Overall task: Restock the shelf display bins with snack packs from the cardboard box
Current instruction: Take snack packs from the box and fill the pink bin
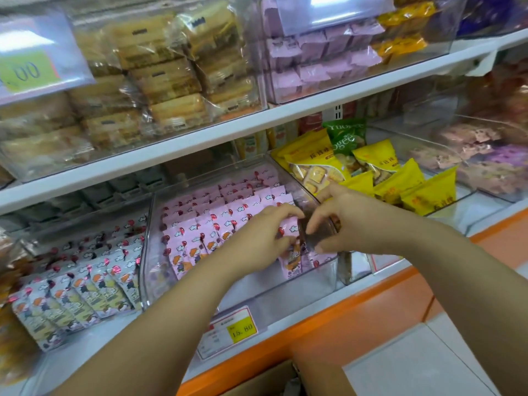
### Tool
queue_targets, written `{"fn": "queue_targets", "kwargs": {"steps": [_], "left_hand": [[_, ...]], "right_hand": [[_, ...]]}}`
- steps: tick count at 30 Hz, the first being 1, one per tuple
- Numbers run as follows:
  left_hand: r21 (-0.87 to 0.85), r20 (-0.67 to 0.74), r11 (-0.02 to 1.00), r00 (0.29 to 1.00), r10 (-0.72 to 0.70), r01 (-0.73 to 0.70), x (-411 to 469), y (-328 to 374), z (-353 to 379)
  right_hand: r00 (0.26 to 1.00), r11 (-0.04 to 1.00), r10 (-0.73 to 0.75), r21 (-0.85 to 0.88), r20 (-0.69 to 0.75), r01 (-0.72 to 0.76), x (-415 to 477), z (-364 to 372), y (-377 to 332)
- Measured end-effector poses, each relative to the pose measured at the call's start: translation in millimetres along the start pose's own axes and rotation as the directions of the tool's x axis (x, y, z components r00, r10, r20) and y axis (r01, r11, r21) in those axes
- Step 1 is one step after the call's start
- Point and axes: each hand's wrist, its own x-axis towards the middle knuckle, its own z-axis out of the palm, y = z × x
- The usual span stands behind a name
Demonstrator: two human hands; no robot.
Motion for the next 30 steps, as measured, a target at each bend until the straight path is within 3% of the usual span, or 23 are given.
{"fn": "queue_targets", "kwargs": {"steps": [2, 7, 13, 22, 30], "left_hand": [[-0.096, 0.008, 0.995, 1.0, -0.017, 0.018, -5, -3, -2], [-0.195, 0.011, 0.98, 0.999, -0.035, 0.036, -16, -4, -6], [-0.117, 0.014, 0.993, 1.0, -0.025, 0.026, -23, -5, -5], [-0.079, 0.15, 0.996, 0.987, 0.059, -0.047, -25, -2, -3], [0.013, 0.127, 0.999, 0.991, 0.048, -0.05, -22, 2, 1]], "right_hand": [[0.995, 0.999, 0.023, -0.051, 0.098, -0.018, -4, -2, -5], [0.99, 0.999, 0.037, -0.036, 0.134, -0.033, -10, -2, -10], [0.985, 0.999, 0.03, -0.04, 0.171, -0.024, -11, 1, -10], [0.971, 0.999, 0.031, -0.04, 0.236, -0.022, -7, 0, -6], [0.976, 0.998, 0.056, -0.024, 0.212, -0.052, -4, 0, -3]]}}
